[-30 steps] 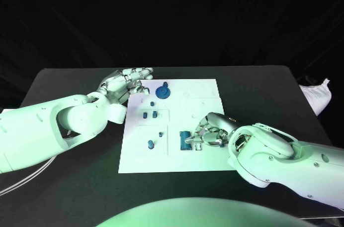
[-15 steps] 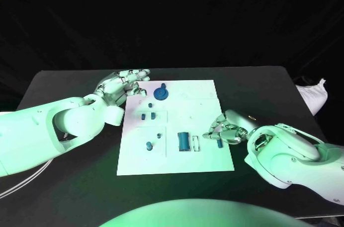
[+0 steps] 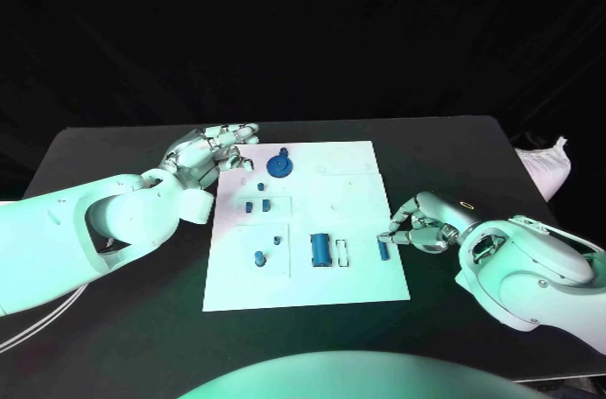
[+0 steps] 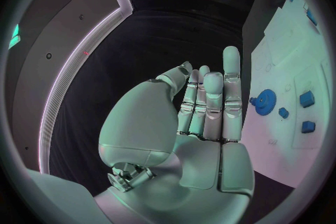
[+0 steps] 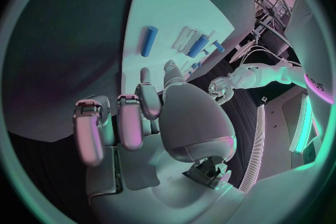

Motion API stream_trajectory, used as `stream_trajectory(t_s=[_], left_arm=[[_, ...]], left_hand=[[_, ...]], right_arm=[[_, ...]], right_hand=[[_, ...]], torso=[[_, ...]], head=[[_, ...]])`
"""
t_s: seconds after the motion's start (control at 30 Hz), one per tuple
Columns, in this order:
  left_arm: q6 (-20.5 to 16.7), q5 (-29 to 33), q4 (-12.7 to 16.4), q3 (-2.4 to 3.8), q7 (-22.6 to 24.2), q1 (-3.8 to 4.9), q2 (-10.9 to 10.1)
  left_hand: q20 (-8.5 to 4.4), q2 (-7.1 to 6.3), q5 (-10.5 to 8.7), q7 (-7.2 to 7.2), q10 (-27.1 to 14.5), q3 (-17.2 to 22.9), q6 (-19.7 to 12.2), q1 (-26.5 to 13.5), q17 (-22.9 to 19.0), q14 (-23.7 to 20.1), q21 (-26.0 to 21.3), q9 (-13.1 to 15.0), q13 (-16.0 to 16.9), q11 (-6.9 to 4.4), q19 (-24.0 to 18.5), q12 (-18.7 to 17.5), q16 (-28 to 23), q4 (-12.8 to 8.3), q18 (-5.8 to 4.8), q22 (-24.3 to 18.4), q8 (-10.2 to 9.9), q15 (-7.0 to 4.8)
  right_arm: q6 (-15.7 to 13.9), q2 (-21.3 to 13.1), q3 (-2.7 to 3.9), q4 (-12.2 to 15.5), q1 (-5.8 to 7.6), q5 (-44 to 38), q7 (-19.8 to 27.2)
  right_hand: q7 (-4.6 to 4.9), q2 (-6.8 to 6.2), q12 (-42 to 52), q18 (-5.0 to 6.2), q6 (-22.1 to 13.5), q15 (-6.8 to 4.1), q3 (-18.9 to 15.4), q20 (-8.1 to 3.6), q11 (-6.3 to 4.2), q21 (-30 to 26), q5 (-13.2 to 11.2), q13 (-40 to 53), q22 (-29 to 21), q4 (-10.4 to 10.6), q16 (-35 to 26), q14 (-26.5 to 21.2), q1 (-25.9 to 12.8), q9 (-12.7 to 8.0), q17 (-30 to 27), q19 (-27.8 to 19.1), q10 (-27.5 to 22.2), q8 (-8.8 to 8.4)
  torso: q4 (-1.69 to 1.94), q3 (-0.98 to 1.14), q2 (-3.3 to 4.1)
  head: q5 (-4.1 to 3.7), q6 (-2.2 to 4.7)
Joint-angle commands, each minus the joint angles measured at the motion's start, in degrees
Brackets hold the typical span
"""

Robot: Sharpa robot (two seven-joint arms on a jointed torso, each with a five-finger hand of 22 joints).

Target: Assemble the parts on the task board

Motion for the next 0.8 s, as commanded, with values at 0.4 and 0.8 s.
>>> stream_trajectory(t_s=[0.4, 0.8], left_arm=[[1.23, -0.21, 0.27, 0.02, 0.33, 0.0, -0.2], [1.27, -0.21, 0.25, 0.02, 0.33, 0.0, -0.27]], left_hand=[[-0.01, -0.15, 0.2, 0.11, 0.38, -0.3, -0.34, -0.64, -0.05, -0.39, 0.28, -0.08, -0.05, 0.18, -0.4, -0.19, -0.25, -0.14, 1.14, -0.05, 0.19, -0.15], [-0.01, -0.15, 0.2, 0.11, 0.38, -0.3, -0.34, -0.64, -0.05, -0.39, 0.28, -0.08, -0.05, 0.18, -0.4, -0.19, -0.25, -0.14, 1.14, -0.05, 0.19, -0.15]], right_arm=[[6.59, 3.31, -0.26, -2.65, -1.65, -6.74, -2.86], [9.28, 4.76, -0.29, -3.56, -1.94, -8.69, -3.57]], right_hand=[[0.09, -0.97, -0.58, -0.5, 0.57, 0.54, -0.39, 0.41, 0.3, -0.06, -1.1, -0.05, 14.05, 1.46, 0.02, 3.65, -2.36, -0.25, 1.18, 5.33, 0.04, -0.7], [0.02, -0.74, -0.72, -0.51, 0.73, 0.47, 0.71, 0.39, 0.21, -0.06, -0.97, 0.03, 14.06, 0.62, 0.02, 3.65, -0.28, -0.38, 1.22, 5.33, -0.03, -1.05]], torso=[[0.15, -0.03, 0.06], [0.09, -0.02, 0.02]], head=[[0.44, -0.24], [0.56, -0.44]])
